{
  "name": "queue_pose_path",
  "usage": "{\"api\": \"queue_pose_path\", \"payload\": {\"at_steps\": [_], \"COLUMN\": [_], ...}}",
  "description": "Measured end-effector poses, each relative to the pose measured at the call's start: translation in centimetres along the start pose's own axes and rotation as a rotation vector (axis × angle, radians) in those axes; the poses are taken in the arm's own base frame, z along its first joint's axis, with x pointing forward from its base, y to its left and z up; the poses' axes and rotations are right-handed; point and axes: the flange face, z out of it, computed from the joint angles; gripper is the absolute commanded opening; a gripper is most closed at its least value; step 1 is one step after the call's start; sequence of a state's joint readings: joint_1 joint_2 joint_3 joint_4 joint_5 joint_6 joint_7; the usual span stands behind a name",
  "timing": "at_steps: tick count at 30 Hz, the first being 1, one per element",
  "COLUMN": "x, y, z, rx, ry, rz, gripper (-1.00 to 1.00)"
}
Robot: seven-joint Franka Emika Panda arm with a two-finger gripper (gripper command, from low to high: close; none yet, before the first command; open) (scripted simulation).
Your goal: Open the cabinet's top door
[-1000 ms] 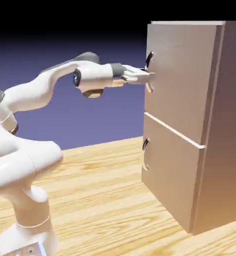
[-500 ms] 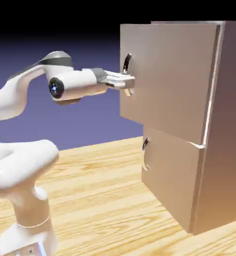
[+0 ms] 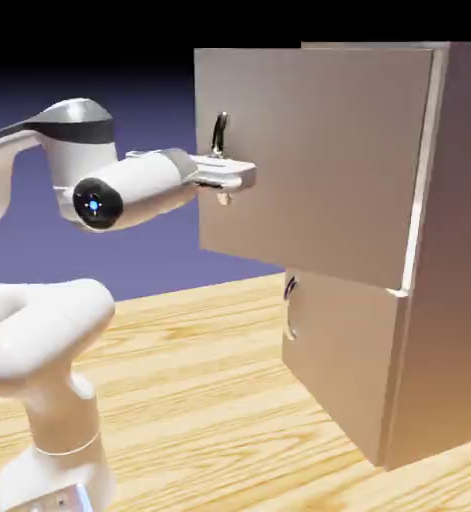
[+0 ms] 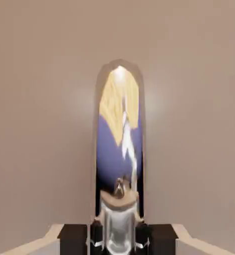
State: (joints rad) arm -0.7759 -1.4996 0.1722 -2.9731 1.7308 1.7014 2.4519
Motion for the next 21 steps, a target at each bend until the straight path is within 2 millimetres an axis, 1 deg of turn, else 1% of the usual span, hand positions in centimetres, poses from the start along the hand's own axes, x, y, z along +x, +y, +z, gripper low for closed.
{"api": "queue_pose_path", "payload": {"at_steps": [9, 15, 21], "x": [-2.4, -4.7, -7.4], "y": [-2.4, -4.7, -7.4], "z": [-5.8, -9.7, -13.2], "rx": [-0.136, -0.239, -0.344], "ry": [0.136, 0.239, 0.344], "rz": [0.0, 0.0, 0.0], "gripper": [-1.0, -1.0, -1.0]}}
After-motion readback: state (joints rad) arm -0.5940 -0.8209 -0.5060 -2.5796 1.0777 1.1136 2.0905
